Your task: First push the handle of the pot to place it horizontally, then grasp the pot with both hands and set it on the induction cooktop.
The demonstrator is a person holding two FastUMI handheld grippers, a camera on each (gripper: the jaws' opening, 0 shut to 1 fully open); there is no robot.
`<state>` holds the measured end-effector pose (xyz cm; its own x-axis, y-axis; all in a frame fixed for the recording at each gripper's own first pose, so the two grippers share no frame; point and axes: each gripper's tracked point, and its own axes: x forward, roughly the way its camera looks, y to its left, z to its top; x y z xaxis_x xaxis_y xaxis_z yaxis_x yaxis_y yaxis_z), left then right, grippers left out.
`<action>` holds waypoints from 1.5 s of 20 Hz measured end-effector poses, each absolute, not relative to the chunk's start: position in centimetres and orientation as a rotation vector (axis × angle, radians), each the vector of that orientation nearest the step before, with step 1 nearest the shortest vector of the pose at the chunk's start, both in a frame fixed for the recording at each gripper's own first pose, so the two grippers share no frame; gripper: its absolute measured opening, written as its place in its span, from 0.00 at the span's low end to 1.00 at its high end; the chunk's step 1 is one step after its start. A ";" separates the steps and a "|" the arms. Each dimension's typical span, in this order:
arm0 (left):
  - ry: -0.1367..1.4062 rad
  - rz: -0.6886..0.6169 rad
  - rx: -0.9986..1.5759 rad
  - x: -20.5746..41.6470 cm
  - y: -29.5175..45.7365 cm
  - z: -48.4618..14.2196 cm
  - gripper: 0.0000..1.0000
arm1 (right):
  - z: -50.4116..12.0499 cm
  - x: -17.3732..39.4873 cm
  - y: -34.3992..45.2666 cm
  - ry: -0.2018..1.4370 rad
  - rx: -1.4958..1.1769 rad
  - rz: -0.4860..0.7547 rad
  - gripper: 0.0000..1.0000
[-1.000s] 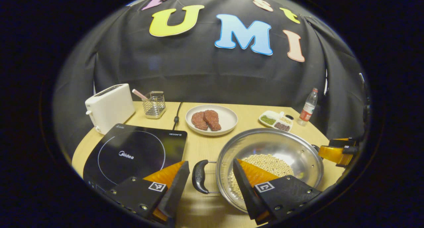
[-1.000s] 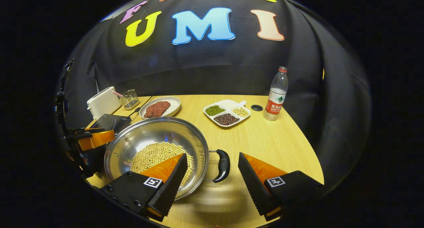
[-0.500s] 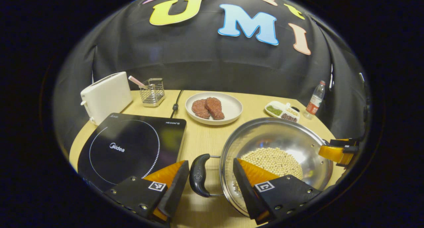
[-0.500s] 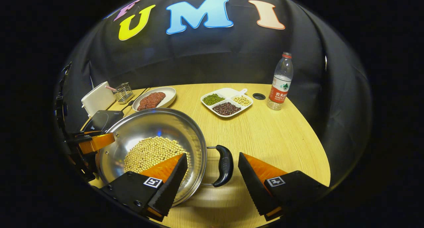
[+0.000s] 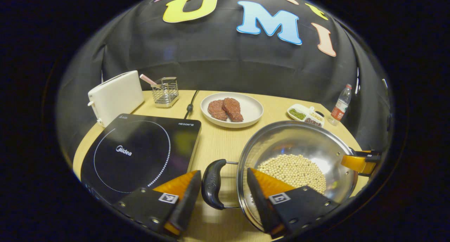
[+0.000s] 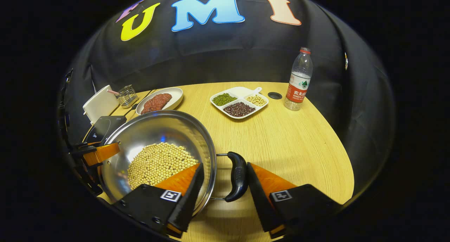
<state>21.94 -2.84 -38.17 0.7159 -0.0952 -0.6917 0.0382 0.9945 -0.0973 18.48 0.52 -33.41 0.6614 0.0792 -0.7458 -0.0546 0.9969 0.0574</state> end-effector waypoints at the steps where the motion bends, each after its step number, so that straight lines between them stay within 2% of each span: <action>1: 0.767 -0.071 -0.082 22.0 -2.9 -38.3 0.70 | -33.4 18.5 0.6 0.848 0.042 0.073 0.67; 2: 0.770 -0.070 -0.079 21.9 -2.8 -38.2 0.65 | -33.6 18.5 0.7 0.855 0.048 0.073 0.67; 4: 0.777 -0.070 -0.063 22.0 -2.9 -38.5 0.65 | -34.1 18.4 0.7 0.879 0.057 0.074 0.67; 7: 0.780 -0.072 -0.043 21.7 -3.0 -38.7 0.67 | -33.7 18.3 0.8 0.870 0.073 0.074 0.58; 10: 0.779 -0.078 -0.044 21.8 -3.1 -38.4 0.60 | -34.1 18.6 1.1 0.871 0.079 0.075 0.49; 11: 0.768 -0.081 -0.038 21.9 -3.1 -38.2 0.55 | -34.0 18.5 1.1 0.873 0.070 0.076 0.48; 12: 0.767 -0.084 -0.034 22.2 -3.2 -38.2 0.55 | -34.0 18.3 1.1 0.873 0.054 0.072 0.45; 13: 0.774 -0.089 -0.024 21.8 -3.1 -38.1 0.54 | -33.9 18.0 1.0 0.875 0.041 0.067 0.48; 14: 0.772 -0.089 -0.025 21.8 -3.1 -37.9 0.54 | -33.6 17.6 1.1 0.879 0.039 0.060 0.44; 15: 0.766 -0.091 -0.028 22.0 -3.0 -37.7 0.54 | -33.1 17.4 1.2 0.876 0.044 0.055 0.48; 17: 0.748 -0.108 -0.028 21.9 -2.7 -36.6 0.54 | -31.9 17.1 1.5 0.864 0.051 0.039 0.48; 19: 0.740 -0.125 -0.025 21.5 -2.1 -35.0 0.58 | -30.9 16.5 2.0 0.862 0.064 0.021 0.44; 21: 0.728 -0.140 -0.021 21.7 -1.2 -33.8 0.54 | -29.8 16.0 3.0 0.855 0.077 0.006 0.44; 22: 0.722 -0.146 -0.020 21.8 -0.7 -33.3 0.58 | -29.3 15.8 3.4 0.848 0.079 0.001 0.44; 23: 0.716 -0.149 -0.021 21.9 -0.2 -32.8 0.57 | -28.9 15.7 3.9 0.842 0.080 -0.003 0.48; 25: 0.706 -0.154 -0.023 21.9 1.2 -31.9 0.57 | -28.0 15.4 5.2 0.833 0.087 -0.007 0.44; 26: 0.700 -0.152 -0.024 21.9 2.0 -31.5 0.57 | -27.8 15.3 5.9 0.830 0.090 -0.007 0.48; 30: 0.687 -0.138 -0.026 21.8 5.7 -30.3 0.58 | -26.7 15.1 9.4 0.818 0.097 0.004 0.48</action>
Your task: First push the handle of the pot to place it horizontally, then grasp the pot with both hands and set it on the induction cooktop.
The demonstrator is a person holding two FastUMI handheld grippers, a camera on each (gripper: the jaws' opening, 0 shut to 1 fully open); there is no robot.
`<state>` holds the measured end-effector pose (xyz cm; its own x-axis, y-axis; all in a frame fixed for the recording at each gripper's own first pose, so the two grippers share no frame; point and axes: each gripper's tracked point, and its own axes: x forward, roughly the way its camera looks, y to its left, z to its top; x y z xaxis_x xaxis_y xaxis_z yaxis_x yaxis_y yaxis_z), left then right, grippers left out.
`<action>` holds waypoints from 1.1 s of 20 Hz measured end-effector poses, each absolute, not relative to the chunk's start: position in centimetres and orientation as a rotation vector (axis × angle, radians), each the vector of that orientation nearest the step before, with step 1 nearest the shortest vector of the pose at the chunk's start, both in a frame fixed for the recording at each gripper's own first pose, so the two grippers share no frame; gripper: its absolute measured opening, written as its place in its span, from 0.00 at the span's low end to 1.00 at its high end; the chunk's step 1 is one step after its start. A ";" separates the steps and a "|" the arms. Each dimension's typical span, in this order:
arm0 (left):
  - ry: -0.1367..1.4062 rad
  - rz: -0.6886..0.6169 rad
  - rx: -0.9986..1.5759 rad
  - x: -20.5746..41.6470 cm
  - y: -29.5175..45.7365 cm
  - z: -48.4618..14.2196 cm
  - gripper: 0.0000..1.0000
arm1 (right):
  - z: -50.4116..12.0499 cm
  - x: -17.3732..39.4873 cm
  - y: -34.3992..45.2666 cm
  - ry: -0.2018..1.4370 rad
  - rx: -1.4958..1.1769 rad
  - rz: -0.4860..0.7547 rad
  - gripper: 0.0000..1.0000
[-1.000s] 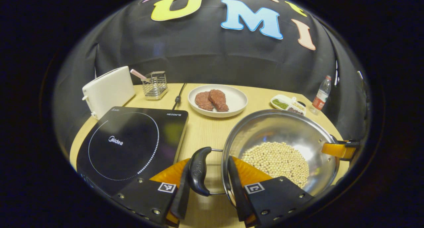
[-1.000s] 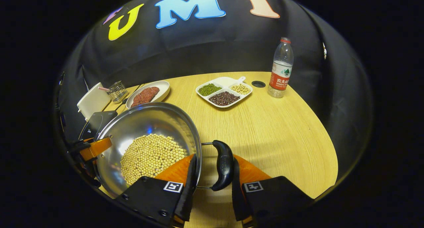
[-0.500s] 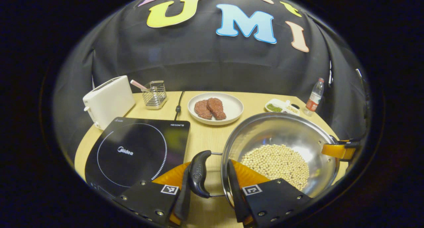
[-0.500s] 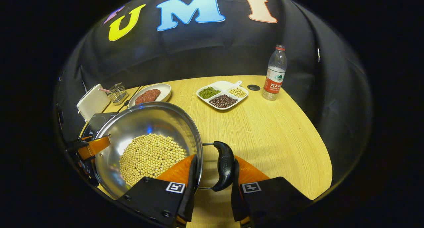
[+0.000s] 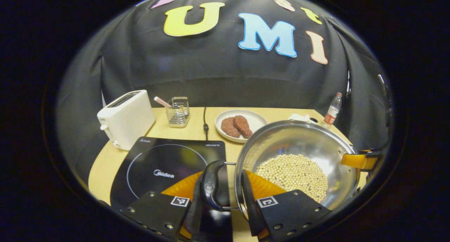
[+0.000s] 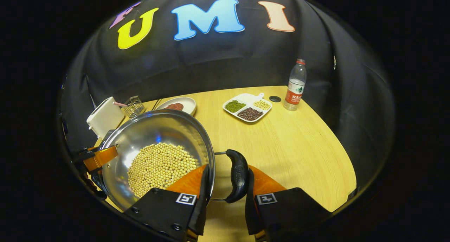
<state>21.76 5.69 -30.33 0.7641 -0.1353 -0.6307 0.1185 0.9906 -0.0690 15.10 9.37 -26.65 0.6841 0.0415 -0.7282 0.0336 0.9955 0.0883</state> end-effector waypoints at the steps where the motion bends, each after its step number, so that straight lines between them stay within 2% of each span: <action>1: 0.684 -0.134 -0.027 21.8 6.7 -30.0 0.58 | -26.4 15.2 10.3 0.814 0.097 0.009 0.44; 2: 0.681 -0.129 -0.029 21.8 7.7 -29.8 0.54 | -26.2 15.2 11.2 0.810 0.098 0.014 0.44; 3: 0.678 -0.126 -0.030 21.9 8.7 -29.5 0.58 | -25.9 15.3 12.1 0.807 0.098 0.019 0.45; 4: 0.674 -0.122 -0.030 22.0 9.7 -29.2 0.51 | -25.7 15.3 12.9 0.804 0.100 0.024 0.45; 5: 0.671 -0.118 -0.029 22.1 10.6 -29.0 0.54 | -25.5 15.4 13.8 0.802 0.103 0.028 0.48; 9: 0.665 -0.106 -0.025 22.7 14.2 -28.6 0.54 | -25.3 15.9 17.0 0.802 0.105 0.043 0.44; 14: 0.668 -0.088 -0.030 23.1 18.4 -29.0 0.54 | -25.3 16.5 20.8 0.811 0.100 0.062 0.44; 15: 0.668 -0.084 -0.029 23.2 19.2 -29.0 0.54 | -25.3 16.7 21.6 0.812 0.102 0.067 0.48; 18: 0.668 -0.073 -0.031 23.8 21.4 -29.1 0.54 | -25.4 17.1 23.7 0.813 0.101 0.077 0.48; 19: 0.669 -0.071 -0.030 23.9 22.0 -29.3 0.54 | -25.5 17.2 24.4 0.816 0.100 0.081 0.44; 20: 0.671 -0.068 -0.028 24.0 22.9 -29.3 0.54 | -25.7 17.4 25.0 0.819 0.100 0.084 0.48; 22: 0.670 -0.062 -0.023 24.2 24.2 -29.5 0.54 | -25.9 17.5 26.4 0.826 0.100 0.092 0.47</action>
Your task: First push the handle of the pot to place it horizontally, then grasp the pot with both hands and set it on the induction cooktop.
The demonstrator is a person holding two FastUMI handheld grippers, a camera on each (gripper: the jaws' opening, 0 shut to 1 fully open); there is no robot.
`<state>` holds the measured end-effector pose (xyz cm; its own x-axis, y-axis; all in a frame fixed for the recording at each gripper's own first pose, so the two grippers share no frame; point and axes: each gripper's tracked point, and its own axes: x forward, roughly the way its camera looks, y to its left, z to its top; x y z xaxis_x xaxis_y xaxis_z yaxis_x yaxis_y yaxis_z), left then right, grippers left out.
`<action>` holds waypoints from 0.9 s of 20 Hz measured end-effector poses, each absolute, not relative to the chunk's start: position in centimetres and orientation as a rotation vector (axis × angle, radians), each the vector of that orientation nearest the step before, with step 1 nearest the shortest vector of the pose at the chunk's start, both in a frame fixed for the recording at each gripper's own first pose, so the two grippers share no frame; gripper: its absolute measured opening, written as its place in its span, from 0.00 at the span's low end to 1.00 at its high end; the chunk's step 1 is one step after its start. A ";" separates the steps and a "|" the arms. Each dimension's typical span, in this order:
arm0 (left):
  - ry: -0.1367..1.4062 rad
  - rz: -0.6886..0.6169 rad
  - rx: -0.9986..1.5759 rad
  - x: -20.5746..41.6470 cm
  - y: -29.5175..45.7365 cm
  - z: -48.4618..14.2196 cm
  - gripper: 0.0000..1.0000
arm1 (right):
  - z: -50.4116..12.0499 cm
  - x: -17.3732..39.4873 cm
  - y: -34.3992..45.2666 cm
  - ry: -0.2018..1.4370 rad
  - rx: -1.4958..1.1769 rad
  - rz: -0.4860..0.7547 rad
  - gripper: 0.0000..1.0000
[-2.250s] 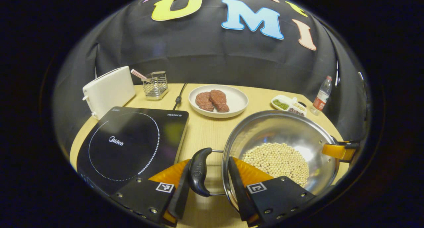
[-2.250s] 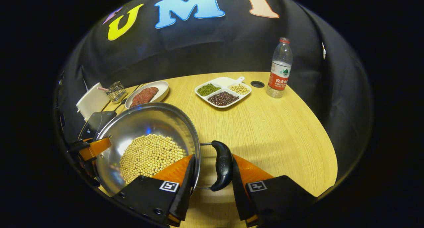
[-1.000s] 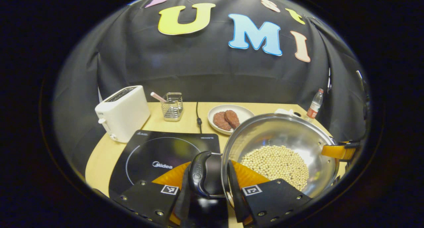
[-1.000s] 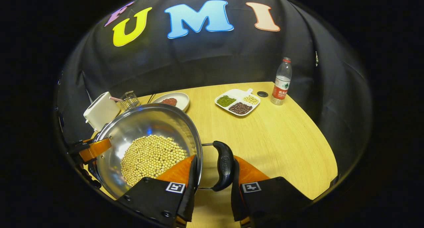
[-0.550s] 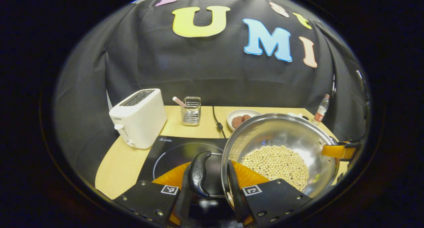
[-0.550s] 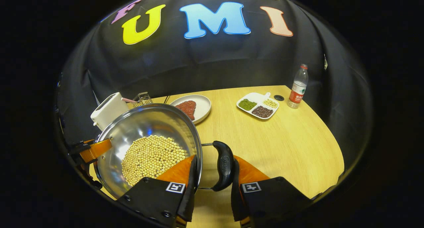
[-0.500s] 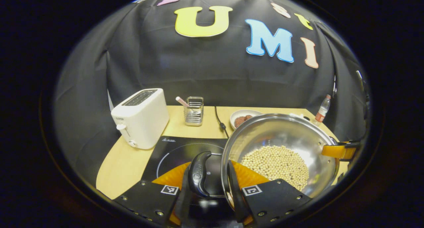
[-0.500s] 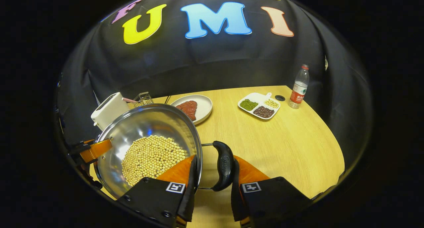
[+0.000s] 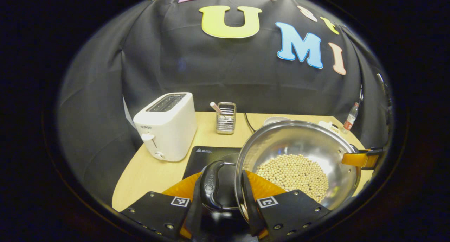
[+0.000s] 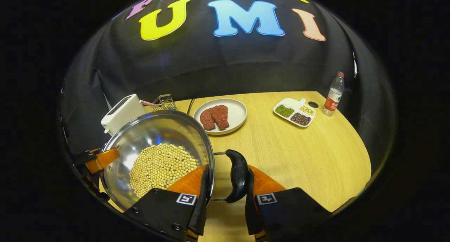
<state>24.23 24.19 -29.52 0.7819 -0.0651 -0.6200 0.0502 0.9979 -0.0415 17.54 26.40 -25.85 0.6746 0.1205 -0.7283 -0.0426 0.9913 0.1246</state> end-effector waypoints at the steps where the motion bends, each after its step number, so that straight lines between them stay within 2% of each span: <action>1: 0.671 -0.058 -0.025 24.4 24.9 -29.5 0.54 | -25.9 17.7 27.0 0.825 0.098 0.096 0.48; 3: 0.674 -0.050 -0.034 24.6 26.2 -29.7 0.54 | -26.0 18.1 28.1 0.825 0.096 0.102 0.44; 5: 0.677 -0.042 -0.038 24.8 27.3 -30.0 0.54 | -26.1 18.5 29.2 0.826 0.092 0.109 0.48; 6: 0.678 -0.038 -0.039 25.1 27.9 -30.2 0.51 | -26.2 18.7 29.7 0.828 0.094 0.110 0.44; 7: 0.678 -0.035 -0.038 25.2 28.3 -30.3 0.54 | -26.4 18.8 30.3 0.830 0.097 0.111 0.44; 10: 0.687 -0.034 -0.025 25.7 29.7 -31.1 0.54 | -27.3 19.0 31.6 0.845 0.104 0.114 0.44; 11: 0.690 -0.033 -0.024 25.9 30.1 -31.4 0.51 | -27.6 19.0 32.1 0.851 0.107 0.112 0.45; 12: 0.693 -0.030 -0.026 26.0 30.4 -31.6 0.54 | -27.8 19.1 32.3 0.854 0.109 0.111 0.44; 14: 0.698 -0.023 -0.036 25.9 31.0 -32.2 0.54 | -28.2 19.3 32.8 0.853 0.104 0.110 0.44; 15: 0.700 -0.022 -0.042 26.1 31.2 -32.5 0.51 | -28.3 19.2 33.1 0.854 0.102 0.110 0.48; 17: 0.703 -0.021 -0.048 26.2 31.6 -33.0 0.58 | -28.7 19.3 33.5 0.856 0.099 0.110 0.44; 18: 0.707 -0.021 -0.045 26.3 31.7 -33.3 0.57 | -28.9 19.4 33.6 0.859 0.097 0.110 0.44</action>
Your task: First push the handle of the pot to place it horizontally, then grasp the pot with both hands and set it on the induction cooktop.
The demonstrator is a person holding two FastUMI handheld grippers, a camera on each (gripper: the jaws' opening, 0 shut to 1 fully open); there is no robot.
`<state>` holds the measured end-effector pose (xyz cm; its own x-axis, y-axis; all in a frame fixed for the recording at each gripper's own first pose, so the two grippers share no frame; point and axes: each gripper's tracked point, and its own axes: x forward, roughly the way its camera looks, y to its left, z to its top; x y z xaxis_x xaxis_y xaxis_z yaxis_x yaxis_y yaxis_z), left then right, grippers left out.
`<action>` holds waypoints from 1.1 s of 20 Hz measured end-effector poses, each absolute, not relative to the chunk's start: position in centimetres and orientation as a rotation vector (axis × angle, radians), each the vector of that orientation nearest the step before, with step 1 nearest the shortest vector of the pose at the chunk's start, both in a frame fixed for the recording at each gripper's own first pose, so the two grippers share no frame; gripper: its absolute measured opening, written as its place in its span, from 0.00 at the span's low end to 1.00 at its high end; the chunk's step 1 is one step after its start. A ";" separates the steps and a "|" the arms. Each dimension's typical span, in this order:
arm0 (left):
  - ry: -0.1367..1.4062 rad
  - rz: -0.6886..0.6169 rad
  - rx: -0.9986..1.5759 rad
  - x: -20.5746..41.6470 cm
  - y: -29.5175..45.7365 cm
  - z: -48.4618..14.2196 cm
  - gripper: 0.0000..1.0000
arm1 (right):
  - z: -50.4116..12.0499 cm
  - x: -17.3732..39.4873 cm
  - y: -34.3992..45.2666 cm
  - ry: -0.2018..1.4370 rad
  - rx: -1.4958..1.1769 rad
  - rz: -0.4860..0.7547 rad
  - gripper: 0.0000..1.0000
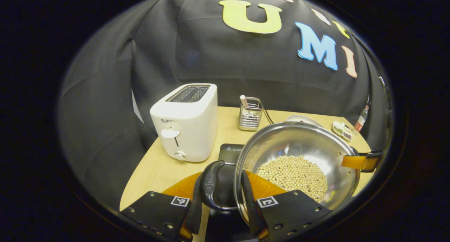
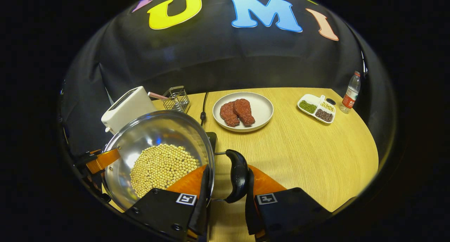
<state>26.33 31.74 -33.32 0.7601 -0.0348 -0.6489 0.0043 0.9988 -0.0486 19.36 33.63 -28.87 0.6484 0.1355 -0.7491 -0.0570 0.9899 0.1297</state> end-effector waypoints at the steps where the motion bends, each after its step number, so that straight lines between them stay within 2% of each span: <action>1: 0.706 -0.023 -0.038 26.5 31.9 -33.4 0.54 | -29.0 19.5 33.8 0.857 0.105 0.107 0.44; 2: 0.703 -0.024 -0.034 26.7 32.0 -33.3 0.54 | -29.0 19.7 34.0 0.856 0.108 0.107 0.48; 3: 0.698 -0.024 -0.033 26.6 32.1 -33.2 0.54 | -28.9 19.8 34.1 0.855 0.107 0.107 0.44; 4: 0.693 -0.023 -0.034 26.6 32.2 -33.1 0.54 | -28.9 19.9 34.1 0.853 0.106 0.108 0.47; 5: 0.693 -0.020 -0.039 26.5 32.3 -33.1 0.58 | -29.0 19.8 34.2 0.856 0.109 0.108 0.45; 6: 0.696 -0.013 -0.044 26.6 32.3 -33.3 0.53 | -28.9 19.8 34.2 0.854 0.109 0.109 0.49; 8: 0.698 0.006 -0.041 26.5 32.4 -33.5 0.60 | -28.7 19.6 34.2 0.846 0.103 0.118 0.49; 10: 0.651 0.037 -0.023 26.9 32.7 -32.3 0.66 | -26.6 19.9 33.6 0.764 0.100 0.118 0.63; 11: 0.614 0.042 -0.023 27.0 32.6 -30.9 0.65 | -25.4 20.1 33.3 0.721 0.095 0.117 0.72; 12: 0.576 0.049 -0.014 27.3 32.3 -29.6 0.79 | -24.1 20.3 32.8 0.678 0.091 0.113 0.80; 13: 0.538 0.047 -0.009 27.2 31.8 -28.5 0.83 | -22.6 20.4 32.2 0.641 0.087 0.111 0.98; 14: 0.504 0.037 -0.005 27.0 31.1 -27.1 0.81 | -21.5 20.5 31.5 0.610 0.081 0.108 0.98; 20: 0.313 0.031 -0.018 24.6 24.9 -17.6 0.83 | -13.3 18.8 24.1 0.380 0.039 0.070 0.97; 21: 0.283 0.019 -0.020 24.0 23.0 -15.8 0.80 | -11.7 17.9 22.3 0.338 0.033 0.060 0.92; 22: 0.264 0.013 -0.016 23.5 21.7 -14.7 0.80 | -10.4 17.3 20.9 0.305 0.029 0.053 0.97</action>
